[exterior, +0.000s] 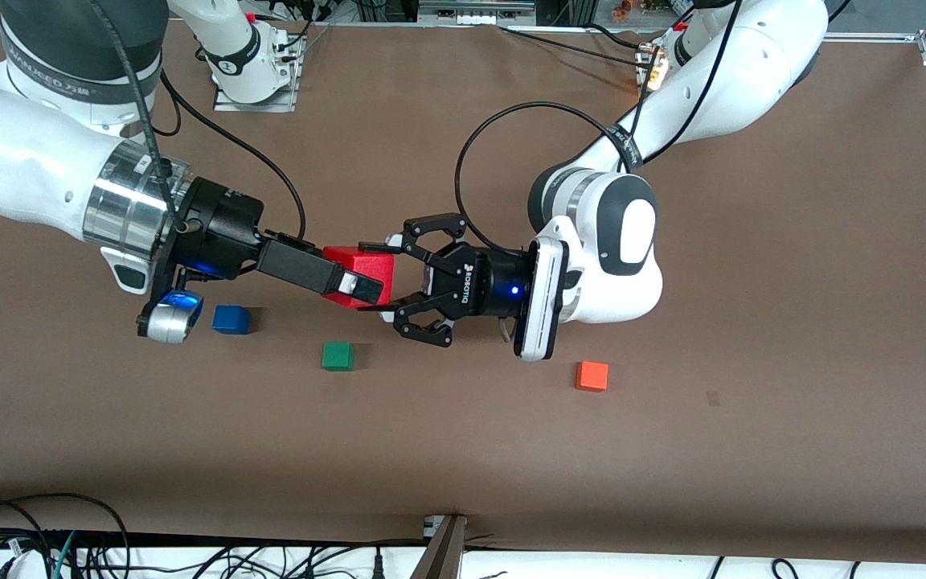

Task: Pass red block to right arm, stack on blue
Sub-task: 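Close the right gripper on the red cube beside the left gripper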

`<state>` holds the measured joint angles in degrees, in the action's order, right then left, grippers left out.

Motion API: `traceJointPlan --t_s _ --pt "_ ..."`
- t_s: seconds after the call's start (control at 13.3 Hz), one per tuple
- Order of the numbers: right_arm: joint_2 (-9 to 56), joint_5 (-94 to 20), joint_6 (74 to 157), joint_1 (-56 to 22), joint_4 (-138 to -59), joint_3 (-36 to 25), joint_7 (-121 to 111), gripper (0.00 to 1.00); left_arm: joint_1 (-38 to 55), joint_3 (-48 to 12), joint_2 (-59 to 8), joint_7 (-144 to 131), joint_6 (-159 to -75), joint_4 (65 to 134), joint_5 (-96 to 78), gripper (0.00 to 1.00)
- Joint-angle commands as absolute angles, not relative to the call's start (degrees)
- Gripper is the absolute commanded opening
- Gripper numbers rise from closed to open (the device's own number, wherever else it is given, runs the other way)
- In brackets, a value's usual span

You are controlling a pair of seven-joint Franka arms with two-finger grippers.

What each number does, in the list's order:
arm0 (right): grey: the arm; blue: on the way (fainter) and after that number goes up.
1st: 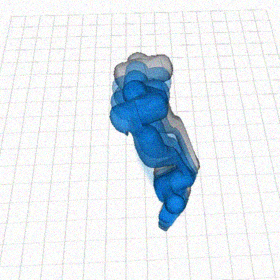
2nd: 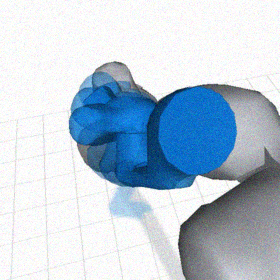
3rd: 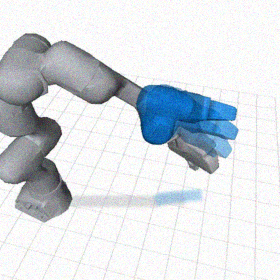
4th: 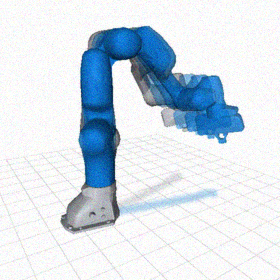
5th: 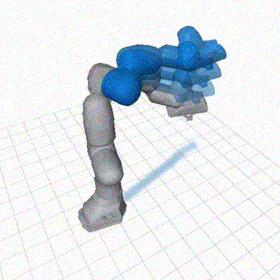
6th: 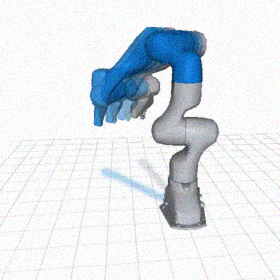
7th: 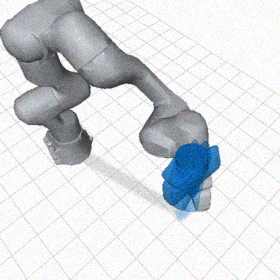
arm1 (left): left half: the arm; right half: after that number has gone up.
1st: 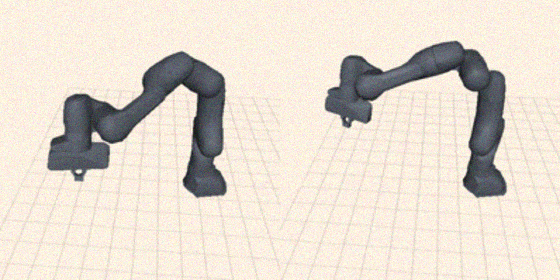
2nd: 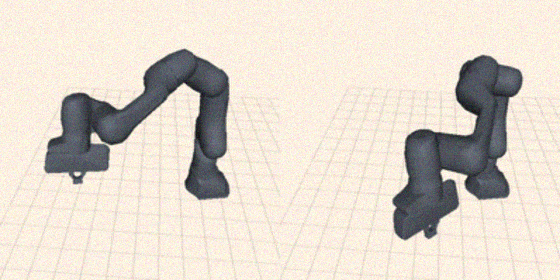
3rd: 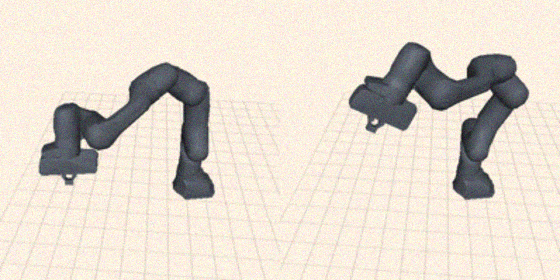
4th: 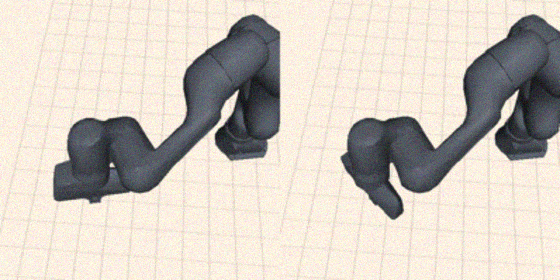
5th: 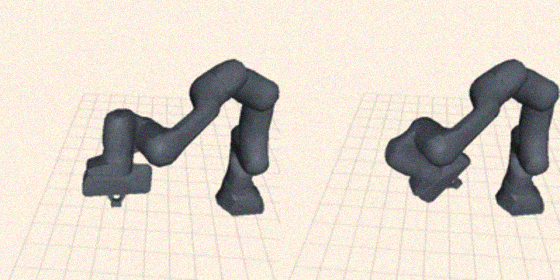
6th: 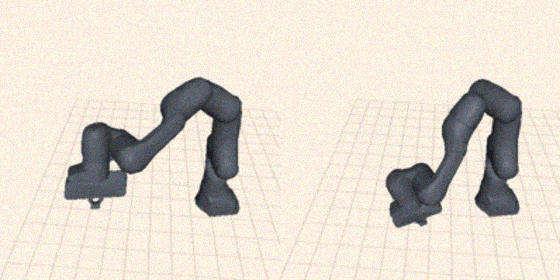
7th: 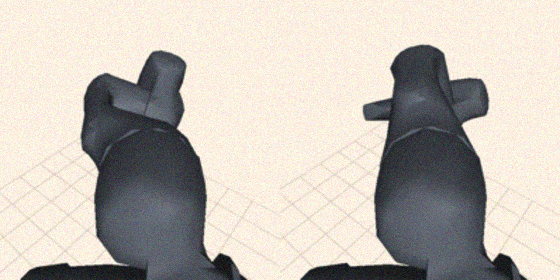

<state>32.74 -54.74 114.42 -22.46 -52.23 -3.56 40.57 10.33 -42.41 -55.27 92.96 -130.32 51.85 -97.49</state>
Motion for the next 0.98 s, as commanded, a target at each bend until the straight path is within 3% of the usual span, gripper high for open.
traceJointPlan --t_s 0.0,0.6,0.9 --pt "33.6 -52.8 114.3 -22.2 -50.0 -3.4 39.9 0.99 9.8 -42.1 -54.7 95.7 -130.3 54.5 -97.3 0.00" --pt "34.3 -38.0 112.6 -24.1 -50.4 -3.0 35.7 0.95 9.1 -42.1 -54.6 98.6 -129.9 57.0 -96.9 0.00" --pt "34.6 -37.2 111.1 -23.6 -50.4 -3.1 34.1 0.95 9.1 -42.1 -54.6 98.6 -129.9 57.0 -97.0 0.00"
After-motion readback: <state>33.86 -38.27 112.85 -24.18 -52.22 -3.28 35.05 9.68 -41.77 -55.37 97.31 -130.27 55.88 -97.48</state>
